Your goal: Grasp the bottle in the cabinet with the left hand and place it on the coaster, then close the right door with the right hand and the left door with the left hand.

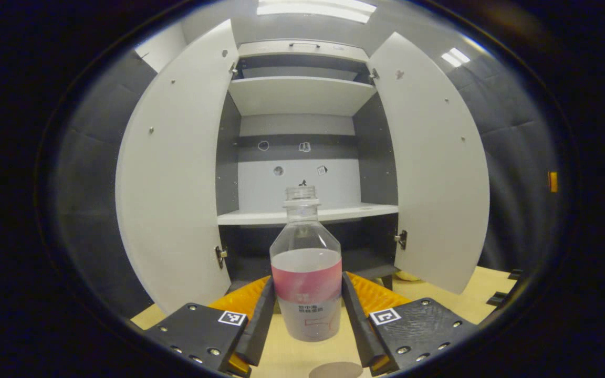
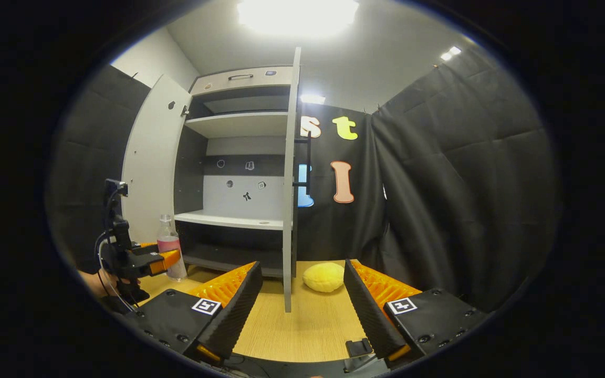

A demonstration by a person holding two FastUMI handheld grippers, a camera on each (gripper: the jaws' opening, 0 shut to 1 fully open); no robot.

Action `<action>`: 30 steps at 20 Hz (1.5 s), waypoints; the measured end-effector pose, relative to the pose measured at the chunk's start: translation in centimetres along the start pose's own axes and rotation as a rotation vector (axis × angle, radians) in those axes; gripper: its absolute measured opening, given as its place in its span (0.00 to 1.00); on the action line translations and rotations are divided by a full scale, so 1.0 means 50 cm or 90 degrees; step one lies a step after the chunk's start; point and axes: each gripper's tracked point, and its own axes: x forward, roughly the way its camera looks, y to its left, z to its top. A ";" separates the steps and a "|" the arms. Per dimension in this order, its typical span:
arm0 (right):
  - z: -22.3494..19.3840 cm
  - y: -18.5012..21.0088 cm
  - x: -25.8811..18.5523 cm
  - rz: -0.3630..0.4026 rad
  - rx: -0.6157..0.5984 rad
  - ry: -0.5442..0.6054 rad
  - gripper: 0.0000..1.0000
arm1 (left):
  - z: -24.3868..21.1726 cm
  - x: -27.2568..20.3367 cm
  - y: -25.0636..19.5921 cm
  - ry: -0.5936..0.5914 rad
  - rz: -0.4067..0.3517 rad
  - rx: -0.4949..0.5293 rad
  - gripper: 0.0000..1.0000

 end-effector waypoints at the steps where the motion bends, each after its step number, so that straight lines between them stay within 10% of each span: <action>1: -0.004 0.004 -0.002 0.002 -0.002 0.003 0.99 | -0.019 -0.010 -0.005 0.007 -0.006 -0.005 0.70; 16: -0.021 0.030 0.008 0.024 -0.050 0.037 0.99 | -0.309 -0.073 -0.072 0.102 -0.010 -0.028 0.70; 28: -0.037 -0.001 0.015 0.020 -0.014 0.049 0.99 | -0.343 -0.082 -0.067 0.134 0.028 0.002 0.71; 29: -0.038 -0.003 0.016 0.021 -0.011 0.048 0.99 | -0.346 -0.082 -0.070 0.138 0.028 0.004 0.72; 30: -0.037 -0.006 0.017 0.021 -0.009 0.047 0.99 | -0.342 -0.087 -0.074 0.141 0.030 0.005 0.96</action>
